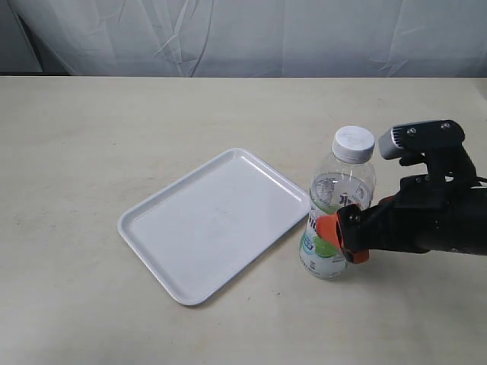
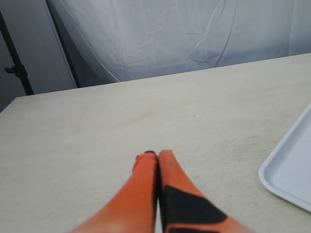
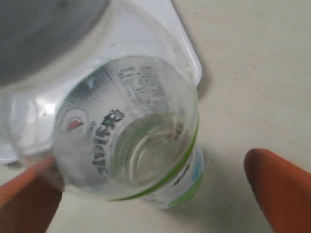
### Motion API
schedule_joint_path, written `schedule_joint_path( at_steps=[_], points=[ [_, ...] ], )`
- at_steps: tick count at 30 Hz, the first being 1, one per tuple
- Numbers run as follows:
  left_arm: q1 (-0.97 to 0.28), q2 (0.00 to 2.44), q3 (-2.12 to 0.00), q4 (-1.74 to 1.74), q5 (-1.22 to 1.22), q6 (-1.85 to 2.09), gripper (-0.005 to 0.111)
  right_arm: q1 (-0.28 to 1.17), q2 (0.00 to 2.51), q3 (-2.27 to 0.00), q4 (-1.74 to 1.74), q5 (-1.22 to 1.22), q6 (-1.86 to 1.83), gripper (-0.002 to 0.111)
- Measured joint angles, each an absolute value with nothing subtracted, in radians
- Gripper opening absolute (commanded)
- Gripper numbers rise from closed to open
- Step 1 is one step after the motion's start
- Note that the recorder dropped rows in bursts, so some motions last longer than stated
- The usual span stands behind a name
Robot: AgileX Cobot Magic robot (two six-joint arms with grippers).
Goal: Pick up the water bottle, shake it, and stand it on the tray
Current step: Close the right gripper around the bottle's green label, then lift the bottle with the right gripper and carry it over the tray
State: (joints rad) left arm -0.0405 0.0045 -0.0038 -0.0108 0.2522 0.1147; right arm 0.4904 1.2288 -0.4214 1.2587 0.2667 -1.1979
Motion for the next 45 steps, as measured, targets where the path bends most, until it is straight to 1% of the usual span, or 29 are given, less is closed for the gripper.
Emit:
schedule_joint_path(
  at_steps=[8,12,14,15,17,19,20,23,28,33,40,41,45],
  points=[
    [-0.041,0.005,-0.004,-0.011,0.252,0.115,0.0,0.499,1.321,-0.496,1.267,0.276,-1.287,0.104],
    [-0.041,0.005,-0.004,-0.011,0.252,0.115,0.0,0.574,1.363,-0.515,1.284,0.26,-1.354,0.104],
    [-0.041,0.005,-0.004,-0.011,0.252,0.115,0.0,0.633,1.372,-0.517,1.288,0.204,-1.371,0.104],
    [-0.041,0.005,-0.004,-0.011,0.252,0.115,0.0,0.663,1.374,-0.517,1.288,0.142,-1.373,0.102],
    [-0.041,0.005,-0.004,-0.011,0.252,0.115,0.0,0.688,1.376,-0.517,1.288,0.094,-1.377,0.09],
    [-0.041,0.005,-0.004,-0.011,0.252,0.115,0.0,0.71,1.379,-0.517,1.292,0.062,-1.377,0.044],
    [-0.041,0.005,-0.004,-0.011,0.252,0.115,0.0,0.714,1.379,-0.517,1.292,0.055,-1.379,0.003],
    [-0.041,0.005,-0.004,-0.011,0.252,0.115,0.0,0.719,1.379,-0.519,1.302,0.081,-1.375,-0.001],
    [-0.041,0.005,-0.004,-0.011,0.252,0.115,0.0,0.719,1.365,-0.519,1.357,0.111,-1.334,-0.001],
    [-0.041,0.005,-0.004,-0.011,0.252,0.115,0.0,0.721,1.274,-0.519,1.373,0.167,-1.301,-0.001],
    [-0.041,0.005,-0.004,-0.011,0.252,0.115,0.0,0.726,1.173,-0.591,1.38,0.407,-1.325,-0.001],
    [-0.041,0.005,-0.004,-0.011,0.252,0.115,0.0,0.73,1.169,-0.601,1.378,0.386,-1.284,-0.001],
    [-0.041,0.005,-0.004,-0.011,0.252,0.115,0.0,0.724,1.165,-0.619,1.369,0.115,-1.054,-0.001]
  ],
)
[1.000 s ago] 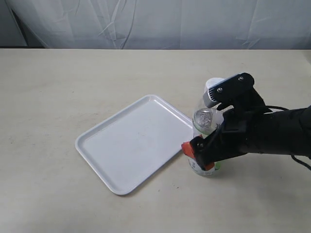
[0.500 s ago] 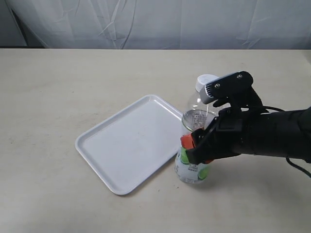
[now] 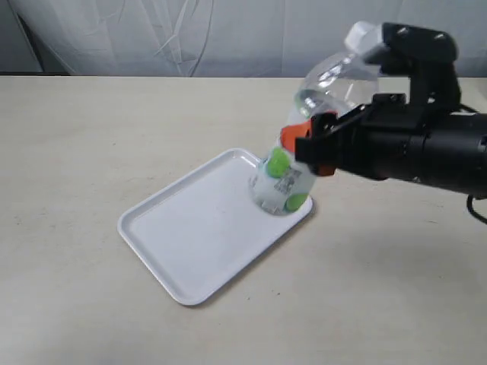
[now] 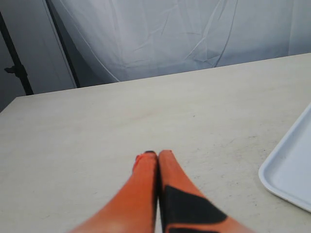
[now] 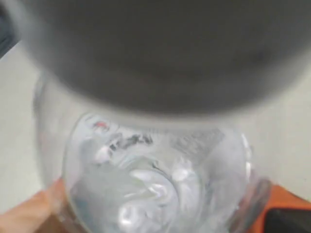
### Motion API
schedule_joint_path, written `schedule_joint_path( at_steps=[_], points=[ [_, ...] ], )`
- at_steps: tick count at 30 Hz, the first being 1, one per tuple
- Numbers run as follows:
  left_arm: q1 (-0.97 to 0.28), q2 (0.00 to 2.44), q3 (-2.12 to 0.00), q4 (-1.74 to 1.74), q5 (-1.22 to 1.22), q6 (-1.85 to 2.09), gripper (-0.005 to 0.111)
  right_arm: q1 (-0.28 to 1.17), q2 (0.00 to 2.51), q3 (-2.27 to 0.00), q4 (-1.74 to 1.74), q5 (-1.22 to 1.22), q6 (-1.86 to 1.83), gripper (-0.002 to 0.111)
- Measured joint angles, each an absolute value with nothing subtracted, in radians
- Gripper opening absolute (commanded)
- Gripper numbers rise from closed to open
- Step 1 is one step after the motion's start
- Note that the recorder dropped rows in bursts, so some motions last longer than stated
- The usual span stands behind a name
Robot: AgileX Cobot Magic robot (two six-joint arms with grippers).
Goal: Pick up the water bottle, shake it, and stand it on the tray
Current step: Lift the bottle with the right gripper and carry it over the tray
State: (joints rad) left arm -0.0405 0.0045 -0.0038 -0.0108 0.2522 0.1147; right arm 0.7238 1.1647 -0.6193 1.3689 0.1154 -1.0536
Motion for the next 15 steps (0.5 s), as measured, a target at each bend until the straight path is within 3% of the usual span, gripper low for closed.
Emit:
schedule_joint_path(
  at_steps=[2,6,10,15],
  points=[
    [-0.041,0.005,-0.004,-0.011,0.252,0.115,0.0,0.714,1.171,-0.644,1.348,0.153,-1.045,-0.001],
    [-0.041,0.005,-0.004,-0.011,0.252,0.115,0.0,0.726,1.193,-0.75,1.198,0.522,-1.1,-0.001],
    [-0.041,0.005,-0.004,-0.011,0.252,0.115,0.0,0.734,1.195,-0.776,0.856,0.418,-0.588,-0.001],
    [-0.041,0.005,-0.004,-0.011,0.252,0.115,0.0,0.8,1.212,-0.846,0.66,0.463,-0.562,-0.001]
  ],
)
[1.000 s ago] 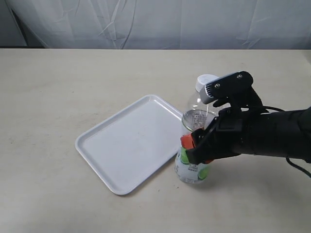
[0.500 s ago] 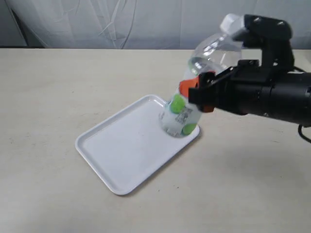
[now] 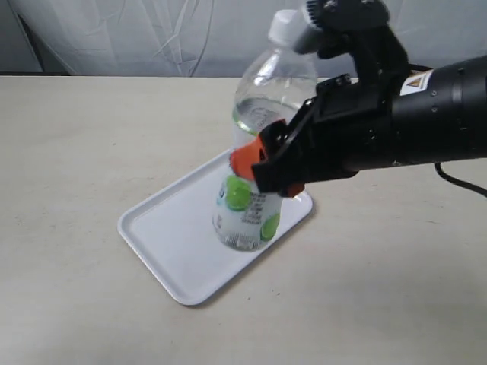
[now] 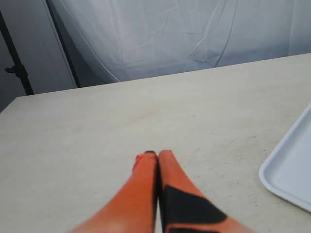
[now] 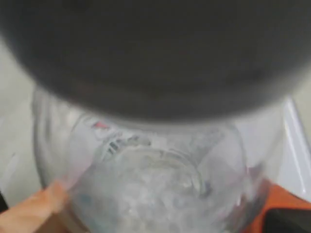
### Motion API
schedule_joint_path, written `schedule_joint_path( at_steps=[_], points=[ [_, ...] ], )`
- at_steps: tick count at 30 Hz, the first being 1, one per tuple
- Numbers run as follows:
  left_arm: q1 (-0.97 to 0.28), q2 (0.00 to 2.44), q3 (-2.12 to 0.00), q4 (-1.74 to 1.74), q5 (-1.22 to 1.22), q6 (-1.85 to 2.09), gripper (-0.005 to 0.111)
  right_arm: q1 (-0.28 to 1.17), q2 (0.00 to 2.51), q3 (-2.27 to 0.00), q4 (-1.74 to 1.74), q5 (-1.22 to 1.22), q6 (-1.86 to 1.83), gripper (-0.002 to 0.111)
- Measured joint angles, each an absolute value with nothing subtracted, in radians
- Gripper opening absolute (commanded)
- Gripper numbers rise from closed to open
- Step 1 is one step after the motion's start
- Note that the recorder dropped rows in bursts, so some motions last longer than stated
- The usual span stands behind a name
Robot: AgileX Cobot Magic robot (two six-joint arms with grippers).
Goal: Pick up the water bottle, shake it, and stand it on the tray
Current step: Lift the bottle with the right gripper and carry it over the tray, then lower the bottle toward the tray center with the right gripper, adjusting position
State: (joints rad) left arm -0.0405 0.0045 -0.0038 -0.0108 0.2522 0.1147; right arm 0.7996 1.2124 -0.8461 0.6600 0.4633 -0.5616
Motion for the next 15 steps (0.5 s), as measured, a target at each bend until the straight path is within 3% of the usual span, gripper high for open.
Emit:
schedule_joint_path(
  at_steps=[5,10,15],
  points=[
    [-0.041,0.005,-0.004,-0.011,0.252,0.115,0.0,0.838,1.218,-0.857,0.388,0.432,-0.189,-0.001],
    [-0.041,0.005,-0.004,-0.011,0.252,0.115,0.0,0.935,1.221,-0.904,0.35,0.457,-0.315,-0.001],
    [-0.041,0.005,-0.004,-0.011,0.252,0.115,0.0,0.964,1.237,-0.908,0.035,0.388,0.13,-0.001]
  ],
)
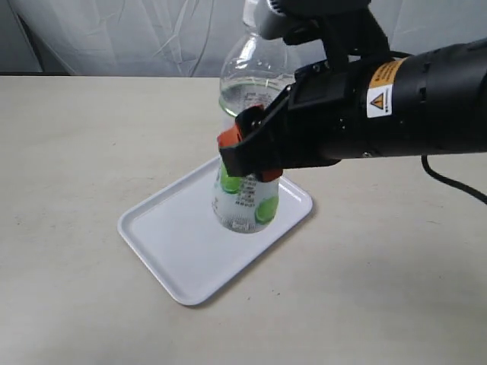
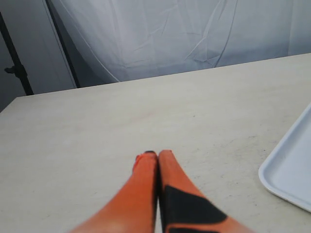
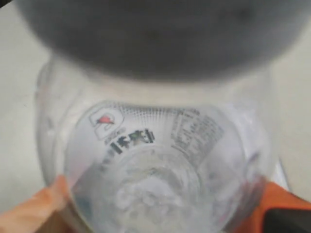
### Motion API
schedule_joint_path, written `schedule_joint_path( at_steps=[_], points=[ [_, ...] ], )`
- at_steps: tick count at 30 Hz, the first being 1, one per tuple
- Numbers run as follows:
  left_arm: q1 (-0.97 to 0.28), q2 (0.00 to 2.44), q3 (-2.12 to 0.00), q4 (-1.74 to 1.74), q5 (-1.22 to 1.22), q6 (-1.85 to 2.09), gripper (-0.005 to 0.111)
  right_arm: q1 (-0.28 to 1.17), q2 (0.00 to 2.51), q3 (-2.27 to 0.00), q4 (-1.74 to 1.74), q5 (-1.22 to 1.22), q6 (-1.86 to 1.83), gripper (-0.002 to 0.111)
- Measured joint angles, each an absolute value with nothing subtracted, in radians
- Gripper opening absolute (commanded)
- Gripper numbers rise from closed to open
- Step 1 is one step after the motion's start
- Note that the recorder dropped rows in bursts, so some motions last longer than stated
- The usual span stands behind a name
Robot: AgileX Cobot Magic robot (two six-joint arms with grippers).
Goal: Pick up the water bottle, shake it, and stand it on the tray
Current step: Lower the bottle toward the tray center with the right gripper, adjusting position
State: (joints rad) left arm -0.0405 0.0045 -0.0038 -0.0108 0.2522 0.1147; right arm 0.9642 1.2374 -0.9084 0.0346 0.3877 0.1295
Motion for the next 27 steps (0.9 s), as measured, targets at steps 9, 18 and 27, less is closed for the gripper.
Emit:
schedule_joint_path(
  at_steps=[9,18,27],
  points=[
    [-0.041,0.005,-0.004,-0.011,0.252,0.115,0.0,1.089,1.271,-0.933,-0.06,0.405,0.202,-0.001],
    [-0.041,0.005,-0.004,-0.011,0.252,0.115,0.0,1.121,1.331,-0.993,-0.067,0.431,0.227,-0.001],
    [-0.041,0.005,-0.004,-0.011,0.252,0.115,0.0,1.15,1.403,-1.02,0.007,0.56,0.208,-0.001]
  ],
)
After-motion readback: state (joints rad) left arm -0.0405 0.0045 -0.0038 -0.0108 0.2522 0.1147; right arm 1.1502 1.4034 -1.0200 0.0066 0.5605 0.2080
